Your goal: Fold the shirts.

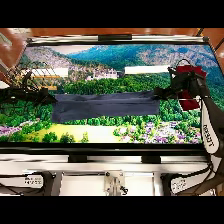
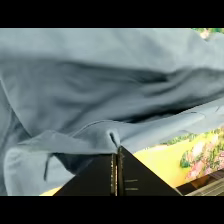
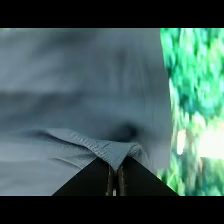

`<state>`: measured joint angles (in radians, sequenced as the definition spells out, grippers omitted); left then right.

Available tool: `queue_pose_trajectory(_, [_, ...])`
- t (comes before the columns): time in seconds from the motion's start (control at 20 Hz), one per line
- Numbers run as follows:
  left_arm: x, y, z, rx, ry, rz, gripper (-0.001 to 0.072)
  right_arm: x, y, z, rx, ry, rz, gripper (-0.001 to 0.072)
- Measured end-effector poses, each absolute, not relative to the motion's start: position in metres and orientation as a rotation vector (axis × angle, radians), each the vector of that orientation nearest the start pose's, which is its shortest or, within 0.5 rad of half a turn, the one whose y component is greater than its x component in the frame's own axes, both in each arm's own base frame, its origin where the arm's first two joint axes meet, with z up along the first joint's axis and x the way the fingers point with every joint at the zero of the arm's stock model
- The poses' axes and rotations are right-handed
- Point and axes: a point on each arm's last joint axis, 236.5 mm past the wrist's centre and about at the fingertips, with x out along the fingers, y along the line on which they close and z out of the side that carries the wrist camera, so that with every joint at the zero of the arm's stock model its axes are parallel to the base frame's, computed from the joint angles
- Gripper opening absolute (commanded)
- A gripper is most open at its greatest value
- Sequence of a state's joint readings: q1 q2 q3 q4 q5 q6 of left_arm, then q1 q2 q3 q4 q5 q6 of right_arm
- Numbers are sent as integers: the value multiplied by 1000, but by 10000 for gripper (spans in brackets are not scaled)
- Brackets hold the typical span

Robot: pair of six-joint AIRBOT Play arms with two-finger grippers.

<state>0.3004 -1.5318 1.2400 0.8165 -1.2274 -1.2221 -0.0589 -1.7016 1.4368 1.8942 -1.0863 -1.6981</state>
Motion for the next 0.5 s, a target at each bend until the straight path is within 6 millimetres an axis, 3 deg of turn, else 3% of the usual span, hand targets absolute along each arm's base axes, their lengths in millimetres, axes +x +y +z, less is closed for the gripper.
queue_pose_trajectory(0.3, [448, -22, -26, -688, 1207, -312, 33, 504, 42, -70, 249, 1228, 142, 68])
queue_pose_trajectory(0.35, [449, -22, -28, -689, 1204, -309, 46, 505, 42, -73, 250, 1229, 139, 110])
queue_pose_trajectory(0.4, [451, -23, -29, -689, 1203, -308, 243, 506, 42, -75, 251, 1229, 135, 299])
queue_pose_trajectory(0.45, [452, -23, -29, -688, 1200, -307, 530, 506, 42, -76, 250, 1231, 134, 492])
queue_pose_trajectory(0.5, [452, -23, -29, -689, 1199, -307, 668, 505, 42, -77, 250, 1235, 133, 511])
